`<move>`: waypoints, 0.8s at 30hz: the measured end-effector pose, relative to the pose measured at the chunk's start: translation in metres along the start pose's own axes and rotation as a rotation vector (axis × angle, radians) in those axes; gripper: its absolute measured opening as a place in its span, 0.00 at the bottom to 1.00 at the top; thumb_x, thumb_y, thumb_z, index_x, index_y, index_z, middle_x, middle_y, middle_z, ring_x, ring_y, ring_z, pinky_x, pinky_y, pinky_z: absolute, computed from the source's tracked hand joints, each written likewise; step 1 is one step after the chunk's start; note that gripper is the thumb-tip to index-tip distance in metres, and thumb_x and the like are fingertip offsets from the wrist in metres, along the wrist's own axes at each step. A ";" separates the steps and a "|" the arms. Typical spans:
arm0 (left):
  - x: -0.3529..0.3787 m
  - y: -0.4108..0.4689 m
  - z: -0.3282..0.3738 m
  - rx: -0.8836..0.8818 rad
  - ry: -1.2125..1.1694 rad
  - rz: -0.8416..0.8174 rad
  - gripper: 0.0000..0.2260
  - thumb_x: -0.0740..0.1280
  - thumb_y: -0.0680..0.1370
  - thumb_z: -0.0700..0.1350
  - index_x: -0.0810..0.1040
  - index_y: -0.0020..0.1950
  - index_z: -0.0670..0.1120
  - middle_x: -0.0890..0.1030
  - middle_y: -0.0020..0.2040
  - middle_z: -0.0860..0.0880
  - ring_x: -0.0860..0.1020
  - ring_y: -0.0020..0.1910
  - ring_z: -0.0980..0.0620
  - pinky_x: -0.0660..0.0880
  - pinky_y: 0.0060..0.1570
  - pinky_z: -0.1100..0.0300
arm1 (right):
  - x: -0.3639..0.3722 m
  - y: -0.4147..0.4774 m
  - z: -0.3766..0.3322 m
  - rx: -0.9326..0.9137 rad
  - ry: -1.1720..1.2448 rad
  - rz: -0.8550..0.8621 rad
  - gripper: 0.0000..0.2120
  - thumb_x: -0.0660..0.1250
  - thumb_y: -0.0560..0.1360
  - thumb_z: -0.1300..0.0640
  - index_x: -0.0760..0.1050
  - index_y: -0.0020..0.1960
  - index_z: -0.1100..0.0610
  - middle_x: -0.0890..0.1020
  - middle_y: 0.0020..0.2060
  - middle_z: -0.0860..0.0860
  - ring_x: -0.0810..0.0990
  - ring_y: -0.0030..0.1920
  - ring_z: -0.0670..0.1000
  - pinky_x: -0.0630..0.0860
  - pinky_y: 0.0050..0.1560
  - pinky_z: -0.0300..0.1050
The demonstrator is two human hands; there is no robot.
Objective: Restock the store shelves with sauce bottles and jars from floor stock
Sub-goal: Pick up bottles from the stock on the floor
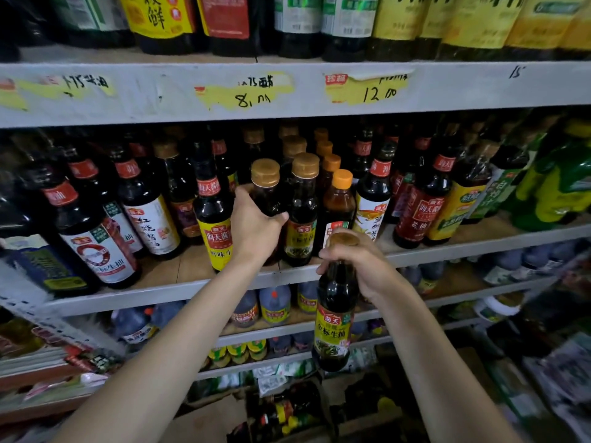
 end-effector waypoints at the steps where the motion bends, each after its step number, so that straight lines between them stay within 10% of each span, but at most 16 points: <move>1: 0.001 0.002 0.000 -0.002 0.023 -0.025 0.25 0.76 0.70 0.41 0.66 0.61 0.50 0.76 0.60 0.50 0.75 0.59 0.50 0.72 0.57 0.56 | 0.002 0.000 0.000 -0.002 0.004 0.014 0.12 0.76 0.59 0.55 0.73 0.31 0.53 0.78 0.27 0.58 0.81 0.32 0.57 0.76 0.37 0.42; 10: -0.010 0.002 0.009 0.011 -0.077 -0.103 0.34 0.66 0.78 0.36 0.53 0.80 0.48 0.60 0.78 0.47 0.59 0.76 0.49 0.59 0.75 0.50 | 0.021 -0.007 0.005 -0.018 0.007 0.115 0.13 0.76 0.59 0.55 0.72 0.33 0.55 0.74 0.33 0.61 0.82 0.34 0.58 0.75 0.44 0.48; 16: -0.018 -0.013 0.024 0.197 0.022 -0.102 0.35 0.64 0.79 0.35 0.47 0.80 0.46 0.52 0.80 0.49 0.50 0.78 0.53 0.45 0.64 0.80 | 0.028 -0.017 0.003 -0.046 0.012 0.226 0.12 0.75 0.58 0.54 0.73 0.34 0.58 0.76 0.37 0.67 0.82 0.35 0.58 0.76 0.44 0.50; 20: -0.039 -0.010 0.060 0.397 0.093 -0.018 0.35 0.67 0.77 0.36 0.53 0.79 0.48 0.61 0.78 0.46 0.59 0.76 0.49 0.59 0.70 0.63 | 0.030 -0.020 0.005 -0.039 0.020 0.244 0.10 0.76 0.58 0.54 0.75 0.31 0.54 0.78 0.32 0.63 0.82 0.35 0.58 0.77 0.40 0.47; 24: -0.038 0.006 0.095 0.679 0.749 -0.009 0.22 0.70 0.75 0.42 0.71 0.69 0.44 0.78 0.61 0.42 0.72 0.63 0.40 0.76 0.51 0.47 | 0.036 -0.019 0.007 -0.035 0.003 0.234 0.11 0.75 0.60 0.58 0.73 0.34 0.58 0.76 0.31 0.60 0.82 0.34 0.57 0.76 0.39 0.44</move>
Point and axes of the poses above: each hand's wrist, its own y-axis towards the middle knuckle, its own x-axis out of the palm, z = x × y, the point moved 8 cm from there along y, towards the middle knuckle
